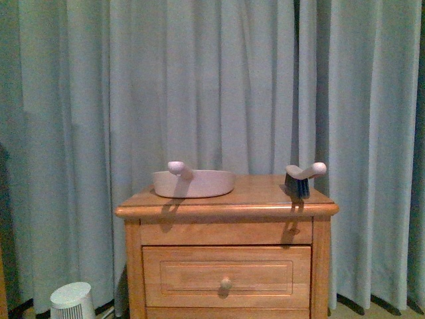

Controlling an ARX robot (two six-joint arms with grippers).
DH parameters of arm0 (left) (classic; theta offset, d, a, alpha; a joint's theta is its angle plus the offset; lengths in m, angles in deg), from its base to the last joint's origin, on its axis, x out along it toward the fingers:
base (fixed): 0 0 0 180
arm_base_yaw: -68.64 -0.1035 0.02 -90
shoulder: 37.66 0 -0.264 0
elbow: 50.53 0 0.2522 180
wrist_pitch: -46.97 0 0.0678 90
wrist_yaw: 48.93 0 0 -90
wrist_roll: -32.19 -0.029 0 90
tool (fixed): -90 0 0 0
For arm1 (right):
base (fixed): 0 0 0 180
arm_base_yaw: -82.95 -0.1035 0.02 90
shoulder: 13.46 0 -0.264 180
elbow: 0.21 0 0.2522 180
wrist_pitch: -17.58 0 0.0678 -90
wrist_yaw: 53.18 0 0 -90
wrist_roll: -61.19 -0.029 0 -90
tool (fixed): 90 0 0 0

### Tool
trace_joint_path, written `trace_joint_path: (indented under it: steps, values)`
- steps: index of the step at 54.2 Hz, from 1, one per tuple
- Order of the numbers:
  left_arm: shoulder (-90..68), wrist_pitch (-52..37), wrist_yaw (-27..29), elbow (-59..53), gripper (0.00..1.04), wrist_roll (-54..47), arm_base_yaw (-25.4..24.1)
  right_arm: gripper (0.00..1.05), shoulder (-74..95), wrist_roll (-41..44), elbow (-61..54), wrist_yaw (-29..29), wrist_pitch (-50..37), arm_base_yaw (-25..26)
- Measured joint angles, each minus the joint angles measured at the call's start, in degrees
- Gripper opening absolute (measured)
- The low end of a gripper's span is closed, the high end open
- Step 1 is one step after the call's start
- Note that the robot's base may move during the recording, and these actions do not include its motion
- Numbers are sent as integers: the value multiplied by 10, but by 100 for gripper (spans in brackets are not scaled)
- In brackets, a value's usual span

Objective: Clean up trash

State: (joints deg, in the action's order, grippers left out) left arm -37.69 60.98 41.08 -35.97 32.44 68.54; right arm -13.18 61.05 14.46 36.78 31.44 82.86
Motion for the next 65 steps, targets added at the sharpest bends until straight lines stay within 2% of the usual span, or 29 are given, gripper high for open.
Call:
trace_joint_path:
  steps: [65]
  values:
    - [0, 0, 0, 0, 97, 0, 0, 97, 0, 0, 0, 0, 0, 0]
